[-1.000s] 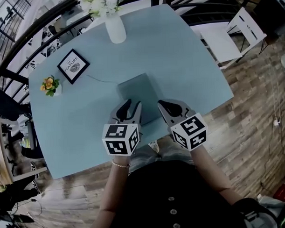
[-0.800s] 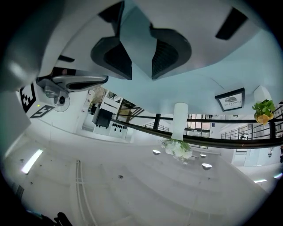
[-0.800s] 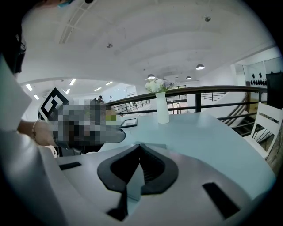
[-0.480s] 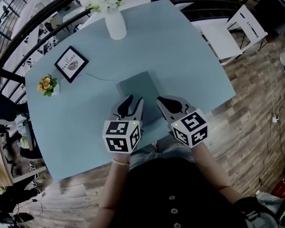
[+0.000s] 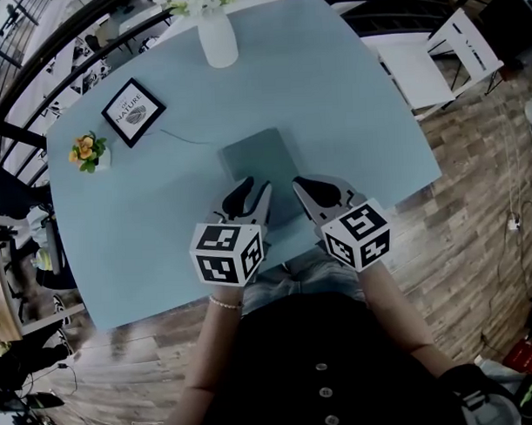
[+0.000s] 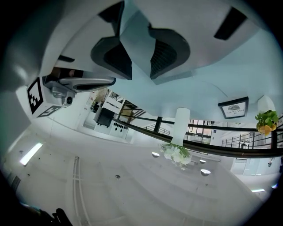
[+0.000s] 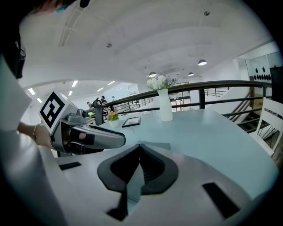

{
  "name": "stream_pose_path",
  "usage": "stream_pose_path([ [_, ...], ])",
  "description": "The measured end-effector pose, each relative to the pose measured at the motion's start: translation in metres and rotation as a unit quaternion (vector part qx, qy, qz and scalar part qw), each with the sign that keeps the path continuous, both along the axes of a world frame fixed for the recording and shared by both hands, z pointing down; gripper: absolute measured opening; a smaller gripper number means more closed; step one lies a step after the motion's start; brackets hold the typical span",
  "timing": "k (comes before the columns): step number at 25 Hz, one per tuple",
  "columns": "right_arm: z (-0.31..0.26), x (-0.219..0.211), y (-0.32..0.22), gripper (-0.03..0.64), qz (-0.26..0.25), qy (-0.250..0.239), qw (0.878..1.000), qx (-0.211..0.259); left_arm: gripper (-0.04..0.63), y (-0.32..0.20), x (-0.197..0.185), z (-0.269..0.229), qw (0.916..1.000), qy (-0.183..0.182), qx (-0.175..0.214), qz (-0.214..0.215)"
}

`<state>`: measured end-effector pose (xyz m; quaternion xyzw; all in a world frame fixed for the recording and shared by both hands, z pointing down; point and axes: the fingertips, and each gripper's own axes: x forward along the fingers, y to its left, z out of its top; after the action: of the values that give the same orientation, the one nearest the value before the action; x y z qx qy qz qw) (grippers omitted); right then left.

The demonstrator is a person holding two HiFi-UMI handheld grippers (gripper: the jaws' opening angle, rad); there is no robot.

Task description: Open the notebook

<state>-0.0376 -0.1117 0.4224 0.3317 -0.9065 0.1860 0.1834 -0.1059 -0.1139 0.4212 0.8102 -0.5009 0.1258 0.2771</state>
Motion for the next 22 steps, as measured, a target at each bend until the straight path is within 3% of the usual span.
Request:
stream_pose_path([
  [9,0.000,0.012,0.000,0.006,-0.018,-0.006,1.000,-0.007,0.140,-0.003,0.016,0.003,0.9998,-0.006,-0.016,0.008],
  [22,0.006,0.038,-0.022,0.006,-0.026,-0.011,0.999,-0.031,0.141,-0.010,0.040,0.022,0.9966,-0.059,-0.040,0.041],
])
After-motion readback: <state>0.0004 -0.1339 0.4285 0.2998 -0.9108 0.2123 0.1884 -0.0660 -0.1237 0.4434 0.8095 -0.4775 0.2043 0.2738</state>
